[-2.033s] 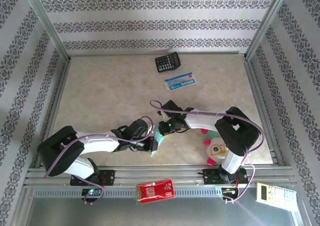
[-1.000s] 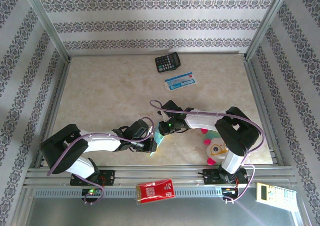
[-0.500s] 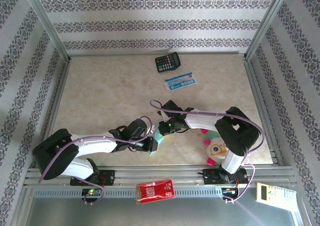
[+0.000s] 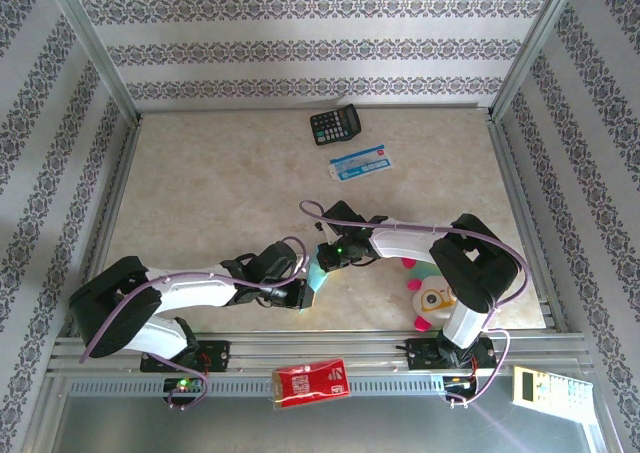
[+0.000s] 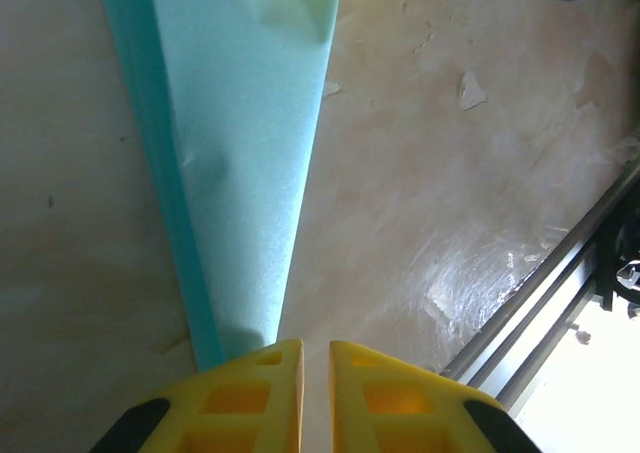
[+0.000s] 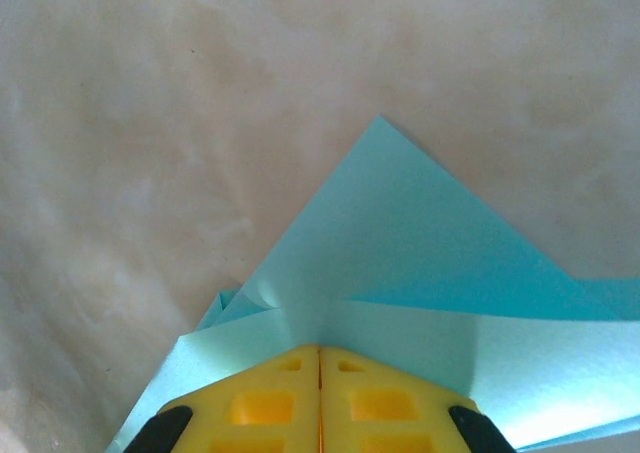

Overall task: Fold a paper plane with a square sheet of paper (pick it up from the middle)
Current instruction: Perform the fifth fold on the wing at the bottom-center of the table.

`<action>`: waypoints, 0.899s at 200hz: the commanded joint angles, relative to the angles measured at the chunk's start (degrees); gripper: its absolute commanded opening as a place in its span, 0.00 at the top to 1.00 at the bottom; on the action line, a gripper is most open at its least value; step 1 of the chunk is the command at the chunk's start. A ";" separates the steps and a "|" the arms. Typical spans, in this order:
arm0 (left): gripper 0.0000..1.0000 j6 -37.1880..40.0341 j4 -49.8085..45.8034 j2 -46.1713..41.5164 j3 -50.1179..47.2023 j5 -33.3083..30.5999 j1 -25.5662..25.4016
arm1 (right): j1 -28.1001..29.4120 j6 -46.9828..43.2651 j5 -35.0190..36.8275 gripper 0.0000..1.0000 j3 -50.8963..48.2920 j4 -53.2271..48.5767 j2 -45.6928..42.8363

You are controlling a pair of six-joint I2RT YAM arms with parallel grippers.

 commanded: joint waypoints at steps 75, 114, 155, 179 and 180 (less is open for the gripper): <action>0.85 1.59 -2.56 2.79 0.15 -1.23 0.33 | 0.67 0.39 3.10 0.92 -2.42 -3.65 3.15; 0.86 0.85 -1.95 3.28 -1.71 -1.12 0.36 | 0.64 0.47 3.26 0.92 -2.53 -3.76 3.24; 0.86 -0.14 -2.24 1.17 -2.51 -1.67 0.37 | 0.65 0.58 4.02 0.93 -2.54 -4.78 3.76; 0.85 -0.76 -2.45 -0.12 -2.72 -1.97 0.44 | 0.64 0.50 5.00 0.94 -2.17 -6.22 4.12; 0.85 -0.73 -2.44 -0.15 -2.72 -1.95 0.44 | 0.64 0.51 5.04 0.94 -2.16 -6.24 4.16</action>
